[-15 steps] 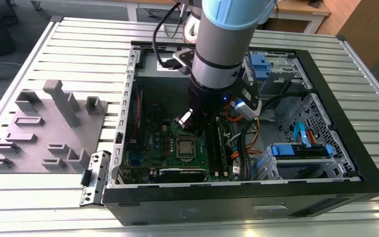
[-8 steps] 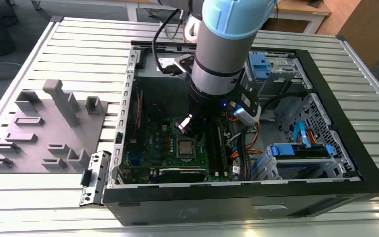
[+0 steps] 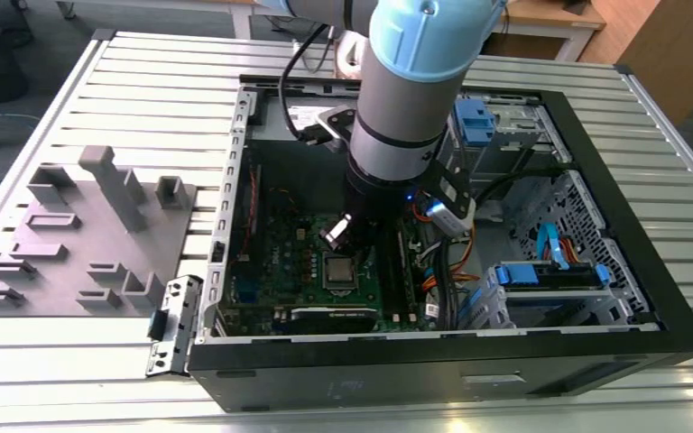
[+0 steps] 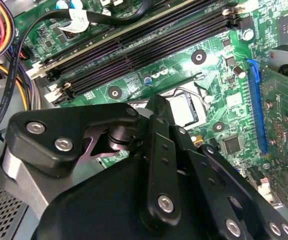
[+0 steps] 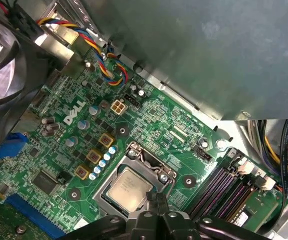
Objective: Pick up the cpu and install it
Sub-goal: 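Install the first cpu locking lever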
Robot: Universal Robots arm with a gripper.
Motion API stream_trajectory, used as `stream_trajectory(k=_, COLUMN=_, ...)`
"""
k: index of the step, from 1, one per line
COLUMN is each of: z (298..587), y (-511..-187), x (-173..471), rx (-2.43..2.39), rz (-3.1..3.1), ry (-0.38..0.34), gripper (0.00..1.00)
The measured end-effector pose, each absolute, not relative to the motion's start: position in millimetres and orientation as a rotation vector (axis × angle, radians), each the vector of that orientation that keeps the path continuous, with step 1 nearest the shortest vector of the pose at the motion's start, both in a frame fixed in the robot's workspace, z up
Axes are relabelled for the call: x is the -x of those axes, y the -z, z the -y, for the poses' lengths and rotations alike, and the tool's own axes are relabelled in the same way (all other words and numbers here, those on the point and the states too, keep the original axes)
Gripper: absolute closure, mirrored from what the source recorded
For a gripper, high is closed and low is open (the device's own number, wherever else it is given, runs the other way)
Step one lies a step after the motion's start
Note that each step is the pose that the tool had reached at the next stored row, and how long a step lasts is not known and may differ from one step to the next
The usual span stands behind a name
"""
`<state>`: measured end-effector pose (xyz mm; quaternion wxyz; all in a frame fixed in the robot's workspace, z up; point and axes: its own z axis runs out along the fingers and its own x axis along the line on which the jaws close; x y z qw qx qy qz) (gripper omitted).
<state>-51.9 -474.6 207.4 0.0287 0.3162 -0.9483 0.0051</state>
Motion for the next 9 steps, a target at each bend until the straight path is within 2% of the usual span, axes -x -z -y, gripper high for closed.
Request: stream_trajectory(k=9, z=477.9, y=-207.2, x=51.9, rx=-0.976, rz=2.926, ry=-0.015, gripper=0.89)
